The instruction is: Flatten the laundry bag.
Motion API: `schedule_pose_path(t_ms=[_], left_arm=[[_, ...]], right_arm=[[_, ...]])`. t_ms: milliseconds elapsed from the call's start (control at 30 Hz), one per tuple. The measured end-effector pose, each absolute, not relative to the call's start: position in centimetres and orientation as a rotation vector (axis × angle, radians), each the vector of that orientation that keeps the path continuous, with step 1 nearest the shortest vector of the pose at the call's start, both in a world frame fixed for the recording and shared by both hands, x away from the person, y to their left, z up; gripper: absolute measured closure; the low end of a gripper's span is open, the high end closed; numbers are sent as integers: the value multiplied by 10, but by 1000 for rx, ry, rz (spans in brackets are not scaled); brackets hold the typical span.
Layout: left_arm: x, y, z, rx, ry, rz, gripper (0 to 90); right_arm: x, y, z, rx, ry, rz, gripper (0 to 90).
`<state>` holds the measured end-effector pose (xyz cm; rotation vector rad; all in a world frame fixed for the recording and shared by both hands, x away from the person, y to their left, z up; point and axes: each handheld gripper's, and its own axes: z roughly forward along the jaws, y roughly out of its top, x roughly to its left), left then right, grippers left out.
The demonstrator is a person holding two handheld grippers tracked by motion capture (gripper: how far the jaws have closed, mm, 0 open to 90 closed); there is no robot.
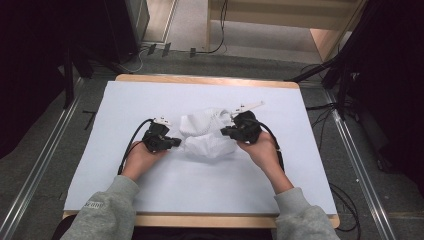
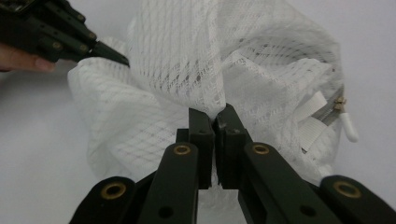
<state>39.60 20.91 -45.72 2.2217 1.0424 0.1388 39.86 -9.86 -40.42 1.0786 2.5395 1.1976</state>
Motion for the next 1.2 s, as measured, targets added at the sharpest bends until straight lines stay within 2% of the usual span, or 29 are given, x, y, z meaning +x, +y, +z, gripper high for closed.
schedule_pose_path(t_ms=[200, 433, 1000, 1133, 1167, 1200], left_arm=[[401, 211, -457, 2210, 1063, 93, 900], [404, 211, -457, 2199, 1081, 94, 900], [431, 229, -454, 2159, 1178, 115, 900], [436, 233, -454, 2147, 1198, 122, 900], [438, 234, -453, 2145, 1203, 133, 900], [439, 234, -454, 2140, 1206, 130, 900]], right_arm=[[368, -119, -410, 1090, 2539, 1239, 887], [338, -124, -421, 1086, 2587, 1223, 886], [298, -111, -435, 1062, 2669, 1215, 884], [294, -110, -436, 1076, 2680, 1216, 859], [293, -111, -436, 1092, 2684, 1231, 792], [293, -111, -436, 1092, 2684, 1231, 792]])
